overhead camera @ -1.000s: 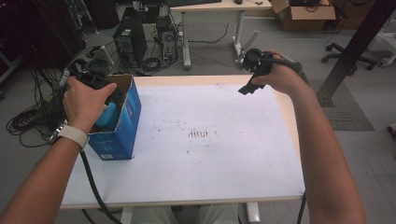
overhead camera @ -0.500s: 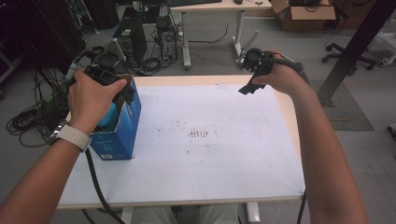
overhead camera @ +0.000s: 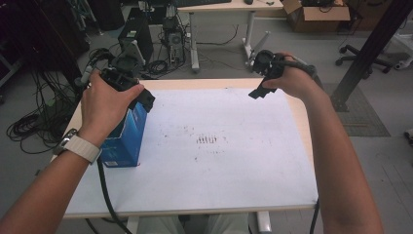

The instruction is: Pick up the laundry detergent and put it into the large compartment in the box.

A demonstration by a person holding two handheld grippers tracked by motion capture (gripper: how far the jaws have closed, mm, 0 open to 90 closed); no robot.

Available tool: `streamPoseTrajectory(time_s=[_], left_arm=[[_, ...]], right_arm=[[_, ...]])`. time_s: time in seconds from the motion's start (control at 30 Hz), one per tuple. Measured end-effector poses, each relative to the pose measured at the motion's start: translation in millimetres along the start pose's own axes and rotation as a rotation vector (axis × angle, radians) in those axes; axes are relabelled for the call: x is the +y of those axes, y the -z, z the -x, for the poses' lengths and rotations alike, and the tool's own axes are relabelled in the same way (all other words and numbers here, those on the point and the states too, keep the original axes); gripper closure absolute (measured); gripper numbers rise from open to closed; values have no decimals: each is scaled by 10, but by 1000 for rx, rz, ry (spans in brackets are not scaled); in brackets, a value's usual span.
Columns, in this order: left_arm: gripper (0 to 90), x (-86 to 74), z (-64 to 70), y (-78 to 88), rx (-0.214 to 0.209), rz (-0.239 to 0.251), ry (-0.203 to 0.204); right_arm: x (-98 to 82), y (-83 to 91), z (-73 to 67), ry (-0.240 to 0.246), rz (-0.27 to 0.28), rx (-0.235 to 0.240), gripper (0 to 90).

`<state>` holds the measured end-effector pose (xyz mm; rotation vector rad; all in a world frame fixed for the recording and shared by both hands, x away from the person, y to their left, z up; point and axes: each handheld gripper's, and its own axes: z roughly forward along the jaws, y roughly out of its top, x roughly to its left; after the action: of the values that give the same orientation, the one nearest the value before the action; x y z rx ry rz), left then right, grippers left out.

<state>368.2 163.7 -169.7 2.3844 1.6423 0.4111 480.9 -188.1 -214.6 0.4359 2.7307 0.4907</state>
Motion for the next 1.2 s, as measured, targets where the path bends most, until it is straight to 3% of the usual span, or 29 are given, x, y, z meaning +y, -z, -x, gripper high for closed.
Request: streamPoseTrajectory(time_s=[0.53,1.2], left_arm=[[66,54,206,2,-21,30,-57],[68,16,235,28,-26,29,-62]], right_arm=[[-15,9,12,-2,-2,-3,100],[15,11,-31,3,-4,-4,100]])
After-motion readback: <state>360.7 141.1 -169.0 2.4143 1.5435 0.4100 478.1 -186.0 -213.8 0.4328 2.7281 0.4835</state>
